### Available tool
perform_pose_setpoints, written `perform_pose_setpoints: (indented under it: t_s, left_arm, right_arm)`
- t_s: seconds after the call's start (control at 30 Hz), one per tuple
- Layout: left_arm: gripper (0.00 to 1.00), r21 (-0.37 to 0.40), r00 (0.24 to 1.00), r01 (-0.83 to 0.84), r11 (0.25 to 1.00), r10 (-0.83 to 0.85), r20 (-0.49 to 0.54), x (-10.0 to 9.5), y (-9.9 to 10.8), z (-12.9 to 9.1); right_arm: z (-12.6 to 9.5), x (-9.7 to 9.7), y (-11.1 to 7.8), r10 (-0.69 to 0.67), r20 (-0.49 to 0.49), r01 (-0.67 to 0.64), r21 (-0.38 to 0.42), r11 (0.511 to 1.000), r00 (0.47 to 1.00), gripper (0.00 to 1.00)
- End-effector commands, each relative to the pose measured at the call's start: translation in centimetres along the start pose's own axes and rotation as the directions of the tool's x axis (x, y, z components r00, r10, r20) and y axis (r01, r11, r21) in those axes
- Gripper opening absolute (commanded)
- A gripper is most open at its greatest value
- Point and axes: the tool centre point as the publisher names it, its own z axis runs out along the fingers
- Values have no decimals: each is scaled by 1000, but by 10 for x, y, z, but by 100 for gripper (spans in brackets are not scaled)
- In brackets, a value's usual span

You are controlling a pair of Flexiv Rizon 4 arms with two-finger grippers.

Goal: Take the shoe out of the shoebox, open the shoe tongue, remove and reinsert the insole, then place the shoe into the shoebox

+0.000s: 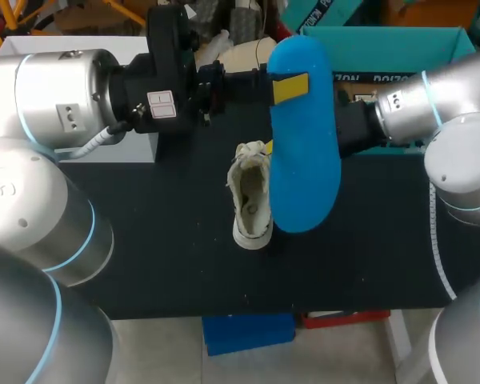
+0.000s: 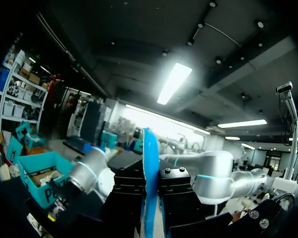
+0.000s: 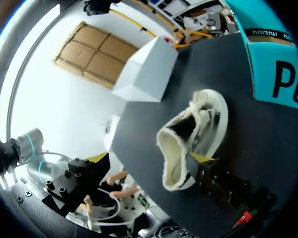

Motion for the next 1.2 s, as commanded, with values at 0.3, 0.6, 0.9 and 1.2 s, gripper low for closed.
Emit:
perform_pose_setpoints:
  t_s: [0.3,0.6,0.9,1.2]
  left_arm:
    - [0,4,1000,1,1000,-1,9,3,2,3]
    - [0,4,1000,1,1000,-1,9,3,2,3]
    - [0,4,1000,1,1000,-1,9,3,2,3]
    - [0,4,1000,1,1000,-1,9,3,2,3]
  right_arm:
    - [-10,10,-16,101,-282,-132,-94,987,954,100]
    - [-14,16,-15,223,-264,-242,-41,969,938,100]
    - [-14,16,-15,223,-264,-242,-41,969,938,100]
    - [-14,16,-15,223,-264,-242,-41,969,938,100]
